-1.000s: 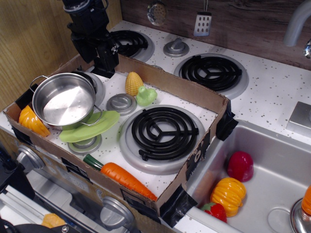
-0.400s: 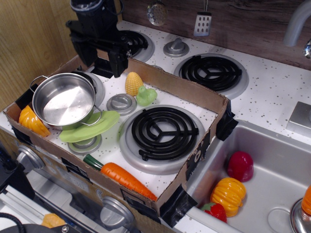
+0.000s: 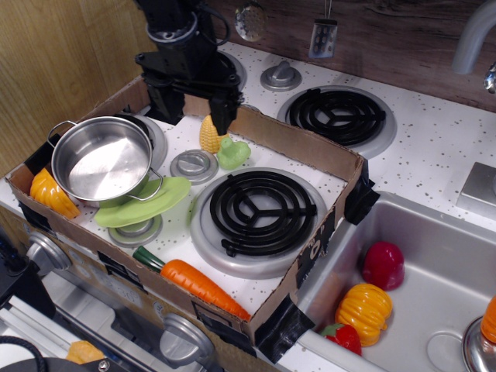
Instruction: Put broccoli in pot
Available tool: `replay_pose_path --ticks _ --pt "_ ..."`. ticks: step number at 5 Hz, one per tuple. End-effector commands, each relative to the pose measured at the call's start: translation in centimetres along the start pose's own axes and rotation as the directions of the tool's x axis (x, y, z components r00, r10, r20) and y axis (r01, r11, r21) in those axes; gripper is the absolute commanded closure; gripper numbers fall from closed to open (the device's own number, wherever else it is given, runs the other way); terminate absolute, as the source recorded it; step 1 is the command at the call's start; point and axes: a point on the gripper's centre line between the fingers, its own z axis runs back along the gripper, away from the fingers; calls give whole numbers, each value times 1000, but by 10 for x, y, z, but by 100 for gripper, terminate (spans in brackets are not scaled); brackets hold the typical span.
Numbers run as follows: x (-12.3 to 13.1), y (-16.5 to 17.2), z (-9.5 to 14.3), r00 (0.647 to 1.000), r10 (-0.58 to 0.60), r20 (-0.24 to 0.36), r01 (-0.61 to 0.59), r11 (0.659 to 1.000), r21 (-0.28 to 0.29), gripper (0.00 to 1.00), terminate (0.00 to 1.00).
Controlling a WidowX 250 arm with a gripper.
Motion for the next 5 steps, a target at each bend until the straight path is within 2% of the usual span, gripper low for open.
replay_pose_path --ticks 1,3,5 --pt "39 -15 7 997 63 51 -62 998 -11 0 0" --pt "42 -16 -9 993 107 47 -103 991 -82 0 0" --pt "24 -9 -15 984 170 59 -169 986 -17 0 0"
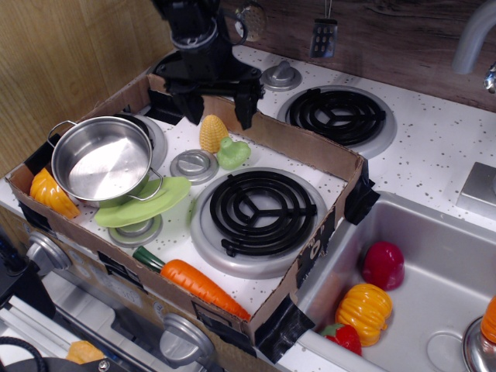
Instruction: Put broccoli in pot
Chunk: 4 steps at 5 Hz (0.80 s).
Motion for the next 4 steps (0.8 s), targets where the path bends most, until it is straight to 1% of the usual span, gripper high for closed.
replay_pose_path --ticks 1,2,3,4 --pt "-1 3 8 997 46 59 -48 999 26 0 0" --pt "0 -2 5 997 42 58 -42 999 -1 0 0" --pt "4 -4 8 998 33 55 -33 999 -4 0 0" --pt "4 -7 4 998 34 60 -33 999 -16 0 0"
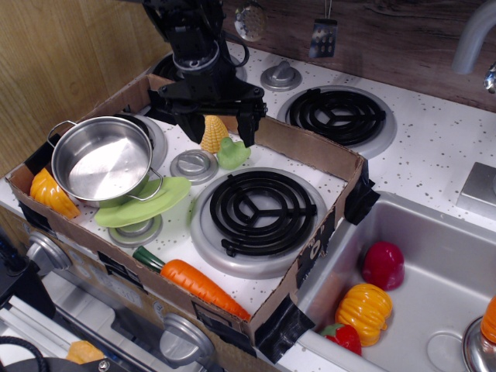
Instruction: Put broccoli in pot
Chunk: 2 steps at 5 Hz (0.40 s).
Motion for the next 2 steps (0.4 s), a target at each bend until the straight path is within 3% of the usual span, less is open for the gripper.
replay_pose_path --ticks 1,2 --pt "15 -6 6 997 -8 77 10 999 -31 0 0" --pt "14 -5 -2 997 -2 83 7 998 -61 0 0"
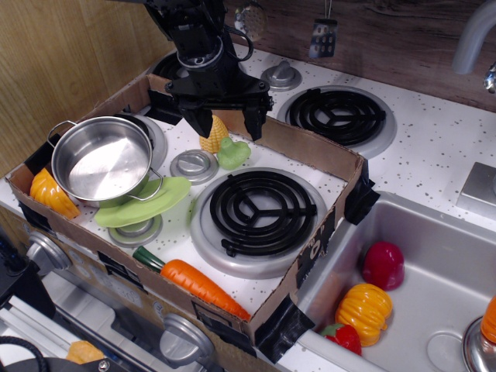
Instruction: Put broccoli in pot
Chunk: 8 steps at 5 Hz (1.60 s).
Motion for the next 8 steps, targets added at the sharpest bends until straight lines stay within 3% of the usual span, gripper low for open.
replay_pose_path --ticks 1,2,3,6,7,8 --pt "5 0 -6 999 15 38 -14 999 -35 0 0" --pt "4 0 -9 999 19 33 -17 999 -41 0 0" --pt "7 1 -8 999 0 36 1 1000 -26 100 0" --pt "10 -1 10 996 -85 36 83 995 57 100 0" --pt "16 -3 29 994 -96 43 92 992 82 100 0" --pt "25 -8 62 994 -104 46 97 986 135 100 0"
